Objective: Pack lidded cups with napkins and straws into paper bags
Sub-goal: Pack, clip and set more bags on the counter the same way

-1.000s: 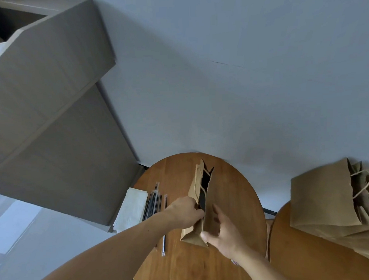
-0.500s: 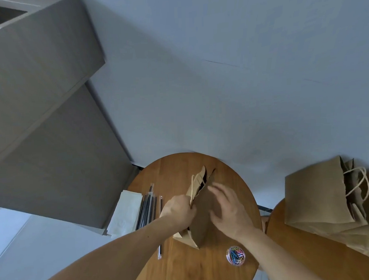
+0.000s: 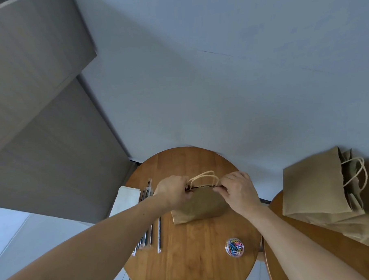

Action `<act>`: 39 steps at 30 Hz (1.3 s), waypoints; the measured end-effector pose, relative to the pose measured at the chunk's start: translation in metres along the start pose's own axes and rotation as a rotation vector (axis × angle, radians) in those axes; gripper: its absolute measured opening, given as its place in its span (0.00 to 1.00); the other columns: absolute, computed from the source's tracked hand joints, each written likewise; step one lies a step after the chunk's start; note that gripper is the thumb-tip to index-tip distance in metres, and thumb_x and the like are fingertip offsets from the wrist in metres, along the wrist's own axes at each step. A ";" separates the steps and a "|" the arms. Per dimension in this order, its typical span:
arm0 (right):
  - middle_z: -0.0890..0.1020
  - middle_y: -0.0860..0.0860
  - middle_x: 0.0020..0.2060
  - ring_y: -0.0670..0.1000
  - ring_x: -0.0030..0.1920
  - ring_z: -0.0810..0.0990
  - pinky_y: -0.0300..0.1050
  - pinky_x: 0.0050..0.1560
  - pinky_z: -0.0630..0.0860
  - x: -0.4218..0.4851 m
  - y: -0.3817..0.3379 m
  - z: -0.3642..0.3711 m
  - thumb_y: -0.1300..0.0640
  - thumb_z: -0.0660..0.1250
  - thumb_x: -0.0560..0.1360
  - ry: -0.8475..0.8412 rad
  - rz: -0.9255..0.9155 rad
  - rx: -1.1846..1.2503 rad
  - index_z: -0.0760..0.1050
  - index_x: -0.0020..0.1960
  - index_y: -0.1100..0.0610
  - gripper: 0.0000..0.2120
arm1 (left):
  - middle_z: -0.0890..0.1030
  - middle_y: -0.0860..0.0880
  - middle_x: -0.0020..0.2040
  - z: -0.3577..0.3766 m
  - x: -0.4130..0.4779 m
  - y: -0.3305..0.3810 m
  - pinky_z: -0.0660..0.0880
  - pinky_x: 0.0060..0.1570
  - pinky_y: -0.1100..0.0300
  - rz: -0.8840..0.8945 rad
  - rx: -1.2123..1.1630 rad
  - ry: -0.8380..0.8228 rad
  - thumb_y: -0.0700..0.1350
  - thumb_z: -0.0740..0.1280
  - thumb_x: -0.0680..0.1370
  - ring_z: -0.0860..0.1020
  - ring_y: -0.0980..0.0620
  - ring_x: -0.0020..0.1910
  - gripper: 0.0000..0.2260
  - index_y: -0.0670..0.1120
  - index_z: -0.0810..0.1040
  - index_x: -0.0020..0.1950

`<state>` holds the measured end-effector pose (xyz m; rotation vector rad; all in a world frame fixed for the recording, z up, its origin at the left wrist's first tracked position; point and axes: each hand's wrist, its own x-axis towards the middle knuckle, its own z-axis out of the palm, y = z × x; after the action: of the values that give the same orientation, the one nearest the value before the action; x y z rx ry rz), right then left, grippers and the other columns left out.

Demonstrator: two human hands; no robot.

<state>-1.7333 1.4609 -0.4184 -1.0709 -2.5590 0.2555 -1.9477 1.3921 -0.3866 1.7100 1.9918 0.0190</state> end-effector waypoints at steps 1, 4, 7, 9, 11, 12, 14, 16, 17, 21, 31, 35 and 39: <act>0.82 0.45 0.34 0.51 0.39 0.80 0.50 0.48 0.75 -0.001 0.000 0.001 0.50 0.77 0.69 -0.023 0.006 0.014 0.80 0.38 0.52 0.08 | 0.73 0.57 0.34 0.004 -0.001 0.001 0.68 0.34 0.60 -0.012 -0.015 0.012 0.52 0.64 0.78 0.75 0.53 0.37 0.03 0.55 0.74 0.46; 0.82 0.45 0.39 0.49 0.44 0.79 0.50 0.50 0.76 -0.004 0.004 -0.001 0.49 0.73 0.74 -0.036 0.028 0.080 0.81 0.44 0.52 0.07 | 0.76 0.57 0.36 0.013 -0.001 0.001 0.69 0.34 0.60 -0.038 -0.076 0.044 0.53 0.62 0.79 0.76 0.53 0.38 0.05 0.57 0.77 0.47; 0.81 0.49 0.54 0.49 0.56 0.76 0.45 0.58 0.73 -0.015 0.011 -0.003 0.51 0.69 0.77 0.110 0.187 0.158 0.78 0.58 0.56 0.13 | 0.73 0.58 0.32 0.012 0.001 -0.004 0.65 0.31 0.60 -0.009 -0.140 0.059 0.53 0.62 0.80 0.75 0.53 0.36 0.13 0.59 0.69 0.36; 0.79 0.50 0.55 0.49 0.56 0.76 0.43 0.55 0.73 -0.029 0.015 -0.003 0.50 0.65 0.80 0.170 0.391 0.183 0.76 0.61 0.57 0.14 | 0.72 0.58 0.31 0.010 0.004 -0.005 0.64 0.30 0.61 0.009 -0.147 0.078 0.54 0.62 0.81 0.74 0.53 0.36 0.15 0.59 0.66 0.34; 0.80 0.46 0.50 0.47 0.50 0.78 0.42 0.49 0.74 -0.051 0.017 0.004 0.45 0.58 0.82 0.076 0.518 0.244 0.76 0.59 0.54 0.16 | 0.74 0.57 0.32 0.011 0.005 -0.003 0.64 0.30 0.62 0.028 -0.137 0.092 0.55 0.61 0.81 0.75 0.53 0.36 0.14 0.58 0.69 0.35; 0.79 0.42 0.47 0.45 0.48 0.79 0.41 0.47 0.74 -0.063 0.017 0.009 0.43 0.55 0.82 0.024 0.536 0.305 0.77 0.57 0.52 0.18 | 0.74 0.57 0.32 0.013 0.005 -0.002 0.65 0.30 0.62 0.034 -0.133 0.099 0.54 0.61 0.82 0.75 0.53 0.35 0.13 0.57 0.71 0.37; 0.79 0.40 0.43 0.43 0.44 0.79 0.36 0.44 0.73 -0.084 0.019 0.023 0.42 0.53 0.82 0.016 0.575 0.410 0.77 0.55 0.50 0.18 | 0.73 0.58 0.30 0.018 0.005 0.000 0.63 0.29 0.64 0.024 -0.147 0.145 0.53 0.62 0.82 0.74 0.55 0.32 0.15 0.57 0.70 0.35; 0.78 0.39 0.39 0.40 0.38 0.77 0.29 0.38 0.68 -0.101 0.025 0.040 0.49 0.59 0.82 -0.025 0.608 0.353 0.78 0.51 0.51 0.10 | 0.70 0.59 0.28 0.022 0.004 0.001 0.61 0.27 0.65 0.016 -0.162 0.200 0.52 0.64 0.81 0.71 0.55 0.30 0.17 0.57 0.66 0.32; 0.79 0.40 0.38 0.41 0.36 0.76 0.28 0.34 0.66 -0.110 0.029 0.050 0.54 0.63 0.81 -0.121 0.614 0.274 0.79 0.50 0.51 0.07 | 0.70 0.59 0.28 0.024 0.004 0.001 0.62 0.28 0.66 0.020 -0.170 0.216 0.51 0.64 0.81 0.71 0.55 0.30 0.17 0.57 0.66 0.32; 0.84 0.48 0.44 0.46 0.41 0.80 0.42 0.36 0.77 -0.144 0.036 0.085 0.55 0.62 0.79 -0.674 0.658 0.046 0.81 0.49 0.54 0.09 | 0.68 0.60 0.25 0.032 -0.001 0.002 0.63 0.27 0.67 0.042 -0.217 0.272 0.49 0.67 0.79 0.70 0.57 0.27 0.20 0.60 0.65 0.30; 0.74 0.44 0.30 0.49 0.34 0.75 0.41 0.27 0.61 -0.162 0.027 0.110 0.49 0.63 0.77 -0.808 0.722 -0.069 0.68 0.34 0.52 0.15 | 0.65 0.60 0.22 0.045 -0.003 -0.005 0.67 0.32 0.74 0.057 -0.287 0.377 0.46 0.69 0.78 0.66 0.63 0.24 0.24 0.59 0.61 0.27; 0.83 0.47 0.43 0.49 0.38 0.77 0.40 0.30 0.66 -0.159 0.026 0.111 0.49 0.66 0.76 -0.825 0.725 -0.085 0.78 0.51 0.50 0.07 | 0.65 0.60 0.21 0.046 -0.004 -0.006 0.67 0.31 0.74 0.065 -0.302 0.394 0.46 0.70 0.78 0.66 0.63 0.23 0.25 0.60 0.61 0.27; 0.83 0.46 0.47 0.48 0.45 0.81 0.39 0.29 0.66 -0.159 0.022 0.107 0.50 0.67 0.77 -0.825 0.743 -0.047 0.76 0.57 0.49 0.10 | 0.66 0.59 0.22 0.045 -0.005 -0.007 0.67 0.30 0.72 0.050 -0.298 0.352 0.48 0.68 0.79 0.67 0.62 0.23 0.23 0.59 0.62 0.28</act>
<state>-1.6566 1.3595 -0.5636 -2.2814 -2.6461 1.0005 -1.9364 1.3726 -0.4262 1.6433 2.0582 0.6420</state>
